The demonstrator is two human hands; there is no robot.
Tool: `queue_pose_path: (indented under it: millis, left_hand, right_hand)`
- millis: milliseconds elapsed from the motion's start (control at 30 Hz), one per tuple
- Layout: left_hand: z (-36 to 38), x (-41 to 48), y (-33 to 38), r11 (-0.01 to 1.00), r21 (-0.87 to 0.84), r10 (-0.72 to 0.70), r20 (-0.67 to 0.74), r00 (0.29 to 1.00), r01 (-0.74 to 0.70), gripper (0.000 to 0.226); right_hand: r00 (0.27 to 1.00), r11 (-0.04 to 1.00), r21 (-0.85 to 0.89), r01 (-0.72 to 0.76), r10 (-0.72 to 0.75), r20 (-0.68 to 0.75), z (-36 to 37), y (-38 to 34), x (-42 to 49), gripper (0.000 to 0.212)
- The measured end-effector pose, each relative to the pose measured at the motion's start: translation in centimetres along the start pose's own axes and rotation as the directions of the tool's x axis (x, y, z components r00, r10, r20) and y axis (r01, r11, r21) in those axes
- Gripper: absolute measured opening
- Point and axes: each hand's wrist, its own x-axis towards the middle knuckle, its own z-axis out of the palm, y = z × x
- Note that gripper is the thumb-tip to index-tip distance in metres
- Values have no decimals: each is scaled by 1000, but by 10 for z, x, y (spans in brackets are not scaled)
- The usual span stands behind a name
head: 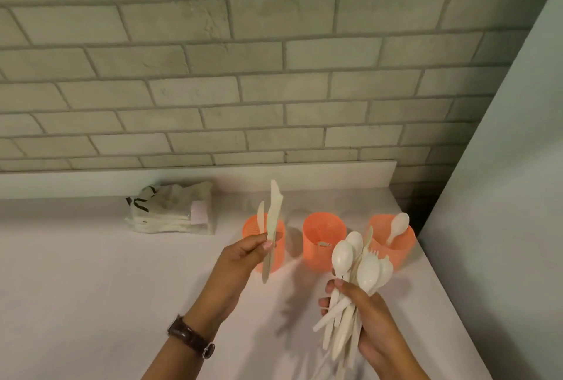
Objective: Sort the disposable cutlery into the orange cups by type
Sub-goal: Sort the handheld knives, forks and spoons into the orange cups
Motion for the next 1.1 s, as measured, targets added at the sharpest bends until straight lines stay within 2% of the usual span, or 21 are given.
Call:
queue_pose_path:
  millis: [67, 167, 233, 300, 400, 467, 533, 600, 700, 767, 833, 900, 1033, 1100]
  left_hand:
    - [-5, 12, 9, 997, 14, 82, -118, 990, -81, 22]
    - [-5, 33, 20, 980, 53, 198, -299, 933, -191, 17]
    - [-2, 46, 22, 971, 34, 230, -374, 899, -235, 15]
    - [-1, 59, 16, 965, 79, 259, -412, 873, -249, 15]
    - [-1, 76, -7, 953, 279, 235, -438, 868, -118, 5]
    - [-6, 83, -27, 898, 440, 219, -441, 870, -2, 19]
    - [-11, 80, -38, 808, 580, 214, -454, 865, 105, 34]
    - [-12, 69, -42, 771, 628, 251, -456, 854, 109, 42]
    - [-2, 35, -38, 847, 524, 316, -369, 874, -85, 27]
    - [11, 9, -34, 896, 419, 257, -229, 939, -143, 21]
    - [22, -10, -33, 924, 367, 146, -81, 986, -107, 21]
    - [33, -25, -34, 945, 321, 55, 25, 998, -60, 19]
    - [37, -40, -39, 974, 223, -35, 22, 999, 29, 19]
    - [37, -42, -38, 992, 110, -69, 2, 998, 68, 20]
  right_hand:
    - [1000, 1000, -15, -1, 1, 14, 2, 2, -2, 10]
    - [1000, 999, -38, 5, -5, 5, 0, 3, -5, 15]
    - [999, 999, -44, 28, -29, -14, -1, 4, -5, 4]
    - [998, 997, -57, 52, -54, -31, -3, 4, -5, 14]
    - [998, 997, -48, 58, -59, -28, -4, 0, -5, 24]
    - [998, 997, -47, 55, -57, -32, -1, -2, -4, 24]
    - [997, 996, -71, 61, -63, -36, 3, -6, -4, 13]
    - [998, 996, -75, 56, -59, -36, 7, -9, -5, 4]
    - [998, 995, -82, 54, -57, -40, 10, -10, -6, 12]
    - [997, 992, -113, 55, -60, -41, 13, -7, -7, 14]
    - [998, 987, -150, 54, -60, -33, 17, -3, -10, 18]
    - [998, 981, -182, 62, -63, 2, 21, 0, -12, 28]
    - [997, 969, -236, 77, -68, 48, 24, 8, -15, 41]
    - [995, 955, -280, 97, -81, 66, 21, 10, -14, 43]
